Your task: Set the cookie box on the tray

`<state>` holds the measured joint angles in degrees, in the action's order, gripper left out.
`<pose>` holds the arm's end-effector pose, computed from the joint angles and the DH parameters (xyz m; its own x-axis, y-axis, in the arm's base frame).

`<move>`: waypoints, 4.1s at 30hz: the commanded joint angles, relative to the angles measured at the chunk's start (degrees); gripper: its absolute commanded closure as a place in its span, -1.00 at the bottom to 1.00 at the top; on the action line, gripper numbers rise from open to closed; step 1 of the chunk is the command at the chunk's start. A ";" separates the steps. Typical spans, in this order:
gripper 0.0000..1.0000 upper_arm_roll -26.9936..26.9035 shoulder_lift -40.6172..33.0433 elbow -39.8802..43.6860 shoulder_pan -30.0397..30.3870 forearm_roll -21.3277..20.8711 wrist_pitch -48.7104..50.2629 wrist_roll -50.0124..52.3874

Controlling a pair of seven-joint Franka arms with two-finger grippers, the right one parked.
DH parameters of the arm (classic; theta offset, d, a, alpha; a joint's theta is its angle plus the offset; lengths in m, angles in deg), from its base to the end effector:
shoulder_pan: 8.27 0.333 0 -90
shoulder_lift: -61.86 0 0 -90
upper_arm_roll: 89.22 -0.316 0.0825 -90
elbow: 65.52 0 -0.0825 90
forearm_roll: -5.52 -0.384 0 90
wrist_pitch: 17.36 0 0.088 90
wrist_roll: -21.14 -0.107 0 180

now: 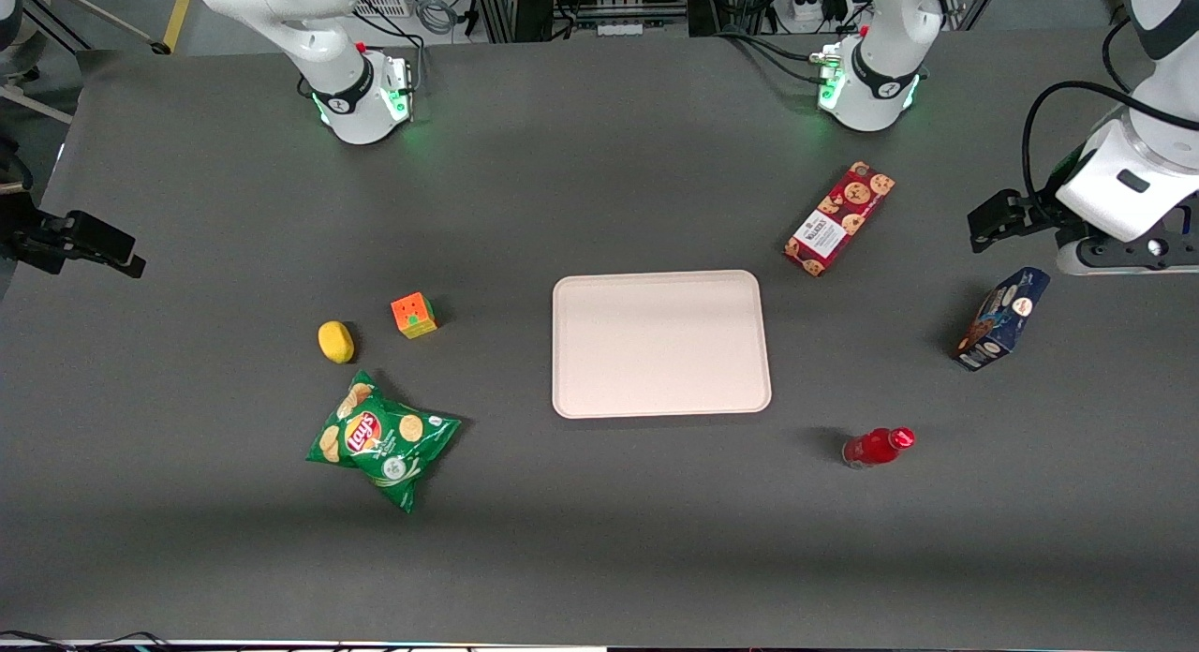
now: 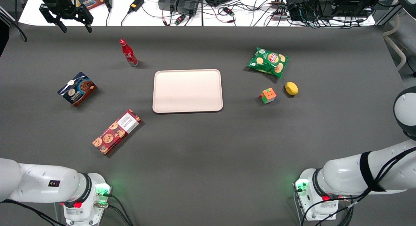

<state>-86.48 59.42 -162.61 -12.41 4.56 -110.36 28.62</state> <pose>0.5395 -0.0639 0.5938 0.9996 0.0097 -0.0262 0.0091 -0.9997 -0.0223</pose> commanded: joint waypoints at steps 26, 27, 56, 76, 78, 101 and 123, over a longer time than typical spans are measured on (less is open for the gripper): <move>-1.00 -0.37 -1.08 -0.92 -0.43 0.52 0.01 -0.97; -1.00 -0.37 -1.08 -0.92 -0.43 0.52 0.01 -0.97; -1.00 -0.63 -0.91 -1.36 -0.17 0.34 0.89 -14.49; -1.00 -4.32 -8.55 -18.65 -0.08 -2.47 -7.89 -25.76; -1.00 -5.55 -9.86 -22.08 -0.08 -2.47 -10.52 -26.37; -1.00 -14.60 -5.92 -40.38 1.59 -6.60 -35.40 -42.81; -1.00 -14.96 1.99 -43.46 4.75 -6.51 -50.08 -49.84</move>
<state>-101.56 59.83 -205.61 -8.37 -1.36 -157.80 -20.09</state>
